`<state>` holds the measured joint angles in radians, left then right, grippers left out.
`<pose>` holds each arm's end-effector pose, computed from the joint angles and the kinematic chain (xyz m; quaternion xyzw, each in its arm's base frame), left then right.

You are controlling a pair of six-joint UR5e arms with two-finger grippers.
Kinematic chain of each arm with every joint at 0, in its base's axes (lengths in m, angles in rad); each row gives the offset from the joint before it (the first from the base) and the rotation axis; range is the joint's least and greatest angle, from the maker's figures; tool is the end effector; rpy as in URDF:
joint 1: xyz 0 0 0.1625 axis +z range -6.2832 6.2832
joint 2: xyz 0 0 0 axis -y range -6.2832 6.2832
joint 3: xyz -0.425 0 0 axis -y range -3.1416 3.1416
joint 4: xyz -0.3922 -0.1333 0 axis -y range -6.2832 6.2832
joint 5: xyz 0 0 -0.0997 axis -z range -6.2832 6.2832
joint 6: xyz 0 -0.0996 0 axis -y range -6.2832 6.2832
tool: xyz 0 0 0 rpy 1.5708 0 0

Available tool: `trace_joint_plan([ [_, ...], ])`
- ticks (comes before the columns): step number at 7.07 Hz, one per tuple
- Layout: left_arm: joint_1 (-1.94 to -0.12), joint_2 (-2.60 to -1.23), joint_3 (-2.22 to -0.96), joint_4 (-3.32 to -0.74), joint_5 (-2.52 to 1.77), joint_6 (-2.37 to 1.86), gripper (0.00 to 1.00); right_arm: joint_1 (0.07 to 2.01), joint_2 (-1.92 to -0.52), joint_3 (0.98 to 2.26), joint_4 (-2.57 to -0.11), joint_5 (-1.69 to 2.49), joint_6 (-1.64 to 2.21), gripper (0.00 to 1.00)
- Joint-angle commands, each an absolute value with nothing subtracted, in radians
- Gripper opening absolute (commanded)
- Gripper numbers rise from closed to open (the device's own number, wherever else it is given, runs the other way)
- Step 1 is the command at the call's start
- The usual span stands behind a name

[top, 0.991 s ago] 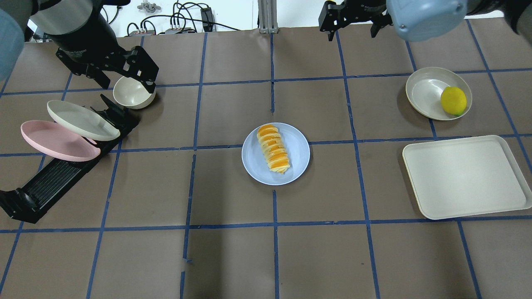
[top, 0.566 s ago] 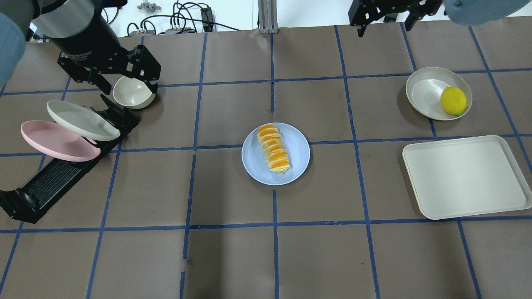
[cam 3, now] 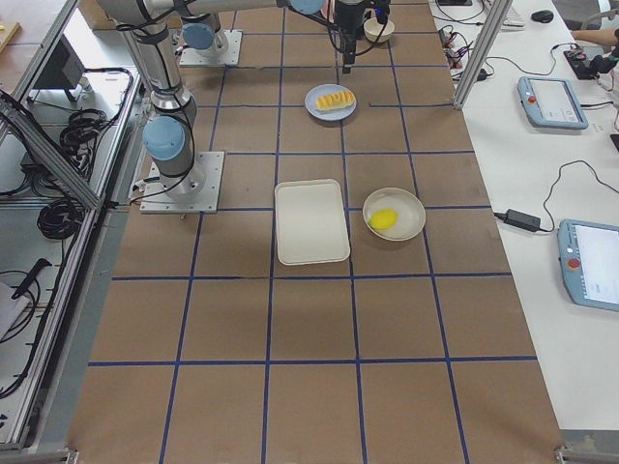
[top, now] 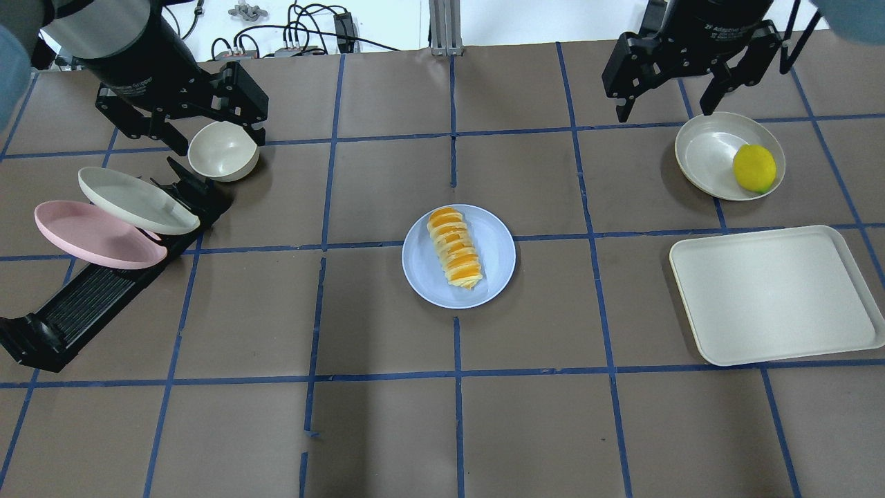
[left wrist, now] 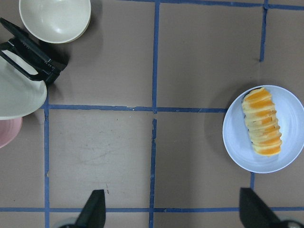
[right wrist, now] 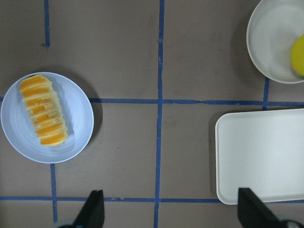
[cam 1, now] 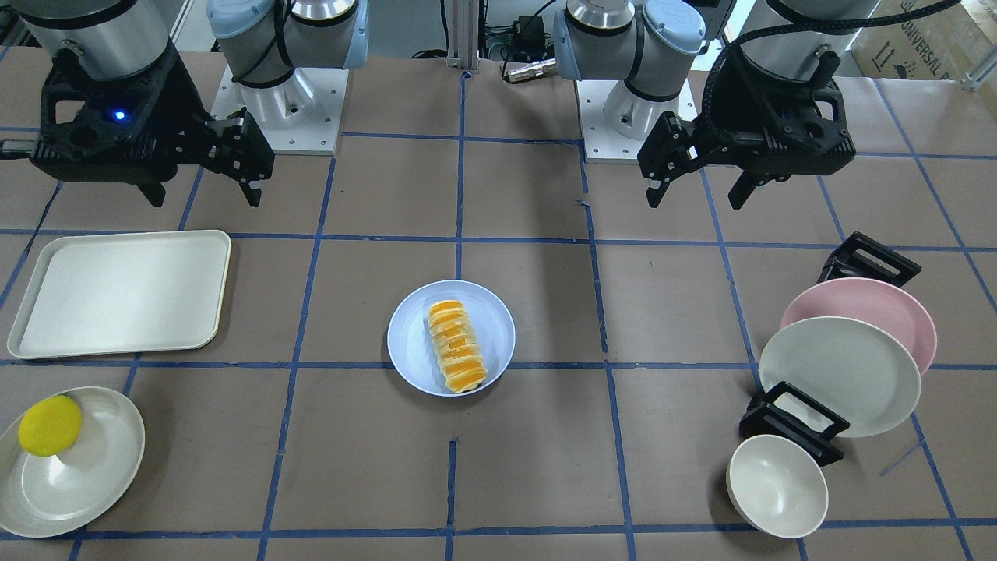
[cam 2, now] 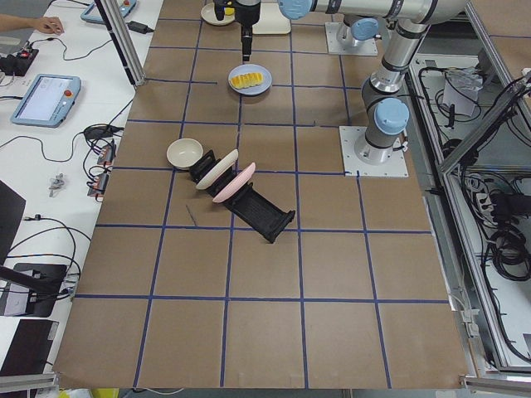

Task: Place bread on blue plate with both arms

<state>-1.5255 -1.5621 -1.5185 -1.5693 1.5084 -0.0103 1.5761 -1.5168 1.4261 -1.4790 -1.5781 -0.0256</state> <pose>-0.1170 -0.4993 0.5184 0.0268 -0.9987 0.0318 0.0306 0.1353 -0.5124 0.5227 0.0155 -0.9999 -0.0006 0.0036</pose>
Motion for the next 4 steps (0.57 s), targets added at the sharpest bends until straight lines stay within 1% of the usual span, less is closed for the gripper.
trace_joint_plan([
  [1, -1.528, -1.546, -1.534, -1.572, 1.511, -0.012, 1.00, 1.568, -1.557, 1.488, -1.502, -1.583, -0.023, 1.00],
  [4, -1.522, -1.551, -1.531, -1.560, 1.496, -0.006, 1.00, 1.571, -1.559, 1.489, -1.499, -1.583, -0.017, 1.00],
])
